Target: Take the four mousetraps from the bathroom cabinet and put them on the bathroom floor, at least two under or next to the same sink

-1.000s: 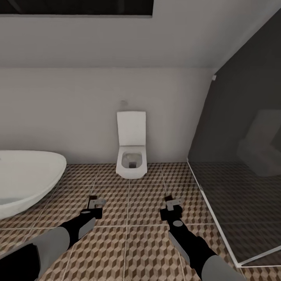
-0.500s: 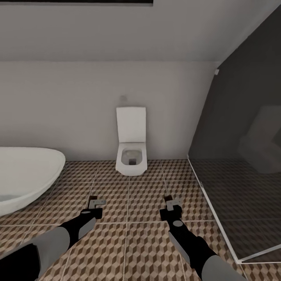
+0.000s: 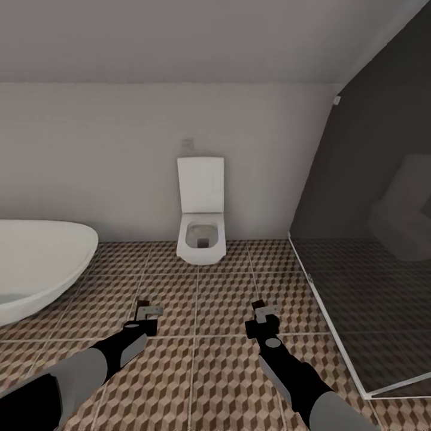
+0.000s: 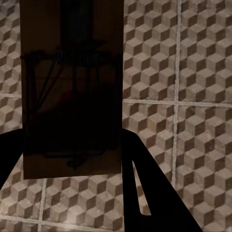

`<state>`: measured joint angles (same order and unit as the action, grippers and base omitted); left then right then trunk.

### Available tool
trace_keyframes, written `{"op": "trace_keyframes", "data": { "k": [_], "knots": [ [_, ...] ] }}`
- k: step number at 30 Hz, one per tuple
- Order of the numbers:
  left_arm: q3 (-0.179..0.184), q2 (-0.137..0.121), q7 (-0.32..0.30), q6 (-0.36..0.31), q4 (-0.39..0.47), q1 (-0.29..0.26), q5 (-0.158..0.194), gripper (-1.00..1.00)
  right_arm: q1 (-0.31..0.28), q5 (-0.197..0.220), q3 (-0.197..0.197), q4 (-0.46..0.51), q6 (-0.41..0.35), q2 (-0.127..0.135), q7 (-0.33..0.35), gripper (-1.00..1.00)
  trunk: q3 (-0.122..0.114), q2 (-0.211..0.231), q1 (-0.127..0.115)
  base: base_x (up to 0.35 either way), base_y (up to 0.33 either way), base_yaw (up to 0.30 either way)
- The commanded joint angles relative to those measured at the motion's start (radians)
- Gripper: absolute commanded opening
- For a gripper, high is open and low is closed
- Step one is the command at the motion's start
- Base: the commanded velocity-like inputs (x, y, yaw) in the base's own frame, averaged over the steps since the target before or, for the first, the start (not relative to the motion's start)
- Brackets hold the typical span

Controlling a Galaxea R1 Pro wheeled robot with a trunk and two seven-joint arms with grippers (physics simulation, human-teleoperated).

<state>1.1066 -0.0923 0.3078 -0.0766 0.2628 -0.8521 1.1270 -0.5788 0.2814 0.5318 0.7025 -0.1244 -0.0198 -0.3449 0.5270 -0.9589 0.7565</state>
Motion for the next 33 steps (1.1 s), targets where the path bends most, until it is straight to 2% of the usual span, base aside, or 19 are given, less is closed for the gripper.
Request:
{"op": "trace_keyframes", "data": {
  "k": [1,33],
  "knots": [
    [0.007,-0.001,0.008,-0.005,0.004,-0.001,0.004,-1.00,-0.001,0.006,0.005,0.002,-0.004,0.001,-0.006,-1.00,0.006,-0.008,0.004,0.000,0.000,0.000],
    [0.007,0.005,0.008,-0.005,0.004,0.002,0.004,-1.00,-0.001,0.005,0.005,0.002,-0.004,0.000,-0.006,-1.00,0.158,-0.232,0.127,0.000,0.000,0.000]
  ]
}}
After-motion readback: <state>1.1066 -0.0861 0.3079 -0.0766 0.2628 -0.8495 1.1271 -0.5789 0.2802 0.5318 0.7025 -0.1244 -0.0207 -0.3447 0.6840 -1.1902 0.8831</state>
